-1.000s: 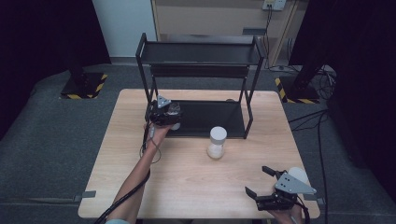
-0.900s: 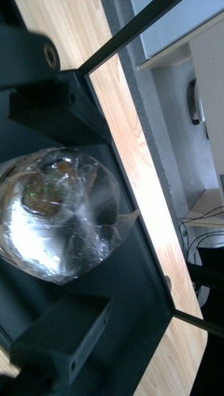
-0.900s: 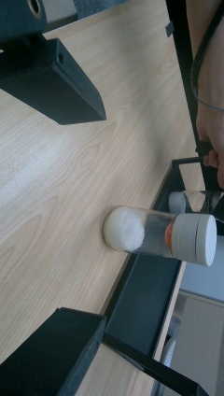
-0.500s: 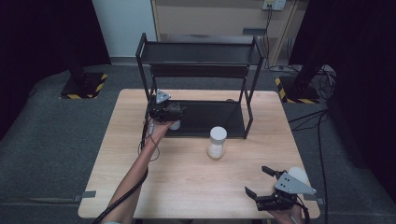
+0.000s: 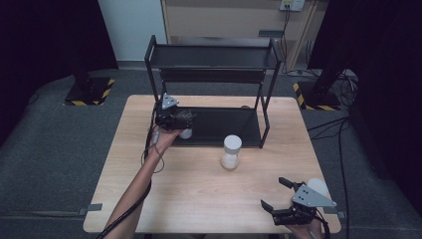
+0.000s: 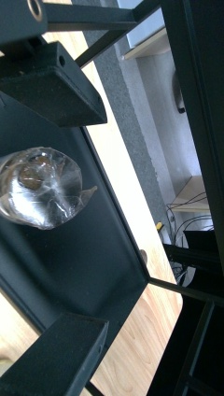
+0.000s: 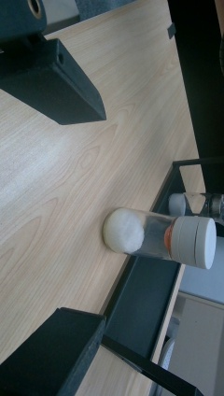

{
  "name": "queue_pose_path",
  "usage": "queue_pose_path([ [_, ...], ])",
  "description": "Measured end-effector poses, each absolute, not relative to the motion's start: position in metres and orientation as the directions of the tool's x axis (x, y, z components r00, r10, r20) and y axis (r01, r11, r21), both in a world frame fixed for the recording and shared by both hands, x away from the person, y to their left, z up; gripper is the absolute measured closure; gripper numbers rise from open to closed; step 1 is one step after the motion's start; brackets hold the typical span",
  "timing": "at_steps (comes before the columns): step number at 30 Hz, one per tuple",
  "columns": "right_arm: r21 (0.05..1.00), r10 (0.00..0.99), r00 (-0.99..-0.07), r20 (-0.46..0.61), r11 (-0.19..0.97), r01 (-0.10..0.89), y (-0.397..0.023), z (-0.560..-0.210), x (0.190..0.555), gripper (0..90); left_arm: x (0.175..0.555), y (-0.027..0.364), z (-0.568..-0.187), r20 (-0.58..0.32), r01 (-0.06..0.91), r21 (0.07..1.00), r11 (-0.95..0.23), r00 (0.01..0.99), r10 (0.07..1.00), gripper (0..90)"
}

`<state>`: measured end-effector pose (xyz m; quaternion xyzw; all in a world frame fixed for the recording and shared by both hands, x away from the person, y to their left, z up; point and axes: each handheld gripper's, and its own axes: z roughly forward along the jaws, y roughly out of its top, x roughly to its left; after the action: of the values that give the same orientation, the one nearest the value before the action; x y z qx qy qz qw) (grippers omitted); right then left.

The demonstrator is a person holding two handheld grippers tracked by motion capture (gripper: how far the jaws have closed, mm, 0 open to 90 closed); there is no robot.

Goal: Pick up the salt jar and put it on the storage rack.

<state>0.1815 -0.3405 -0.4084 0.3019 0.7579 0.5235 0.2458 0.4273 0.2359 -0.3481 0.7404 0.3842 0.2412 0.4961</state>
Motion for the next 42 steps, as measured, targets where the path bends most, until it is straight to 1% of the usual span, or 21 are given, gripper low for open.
queue_pose_path([
  [5,0.941,0.716,-0.696,-0.058,0.271,0.200,-0.340,-0.408,0.182,4.0,0.420,0.244,-0.341,-0.001,0.317,0.917,-0.243,0.609,0.793,2.1],
  [7,0.941,0.715,-0.696,-0.059,0.272,0.200,-0.340,-0.408,0.182,4.0,0.419,0.249,-0.340,-0.014,0.320,0.917,-0.237,0.622,0.783,2.2],
  [11,0.942,0.715,-0.696,-0.057,0.271,0.201,-0.340,-0.408,0.182,4.0,0.412,0.256,-0.336,-0.007,0.311,0.917,-0.251,0.639,0.769,2.4],
  [16,0.941,0.714,-0.697,-0.060,0.274,0.199,-0.340,-0.408,0.182,3.9,0.398,0.266,-0.332,0.005,0.277,0.927,-0.251,0.662,0.750,2.6],
  [28,0.941,0.715,-0.696,-0.062,0.275,0.199,-0.339,-0.408,0.181,4.0,0.362,0.286,-0.326,0.012,0.208,0.954,-0.216,0.691,0.722,2.6],
  [37,0.940,0.717,-0.694,-0.063,0.276,0.199,-0.339,-0.408,0.181,3.9,0.341,0.301,-0.326,0.023,0.181,0.960,-0.216,0.712,0.701,2.5],
  [42,0.940,0.718,-0.693,-0.064,0.276,0.199,-0.339,-0.408,0.181,3.9,0.325,0.311,-0.330,0.013,0.172,0.965,-0.196,0.720,0.694,2.5],
])
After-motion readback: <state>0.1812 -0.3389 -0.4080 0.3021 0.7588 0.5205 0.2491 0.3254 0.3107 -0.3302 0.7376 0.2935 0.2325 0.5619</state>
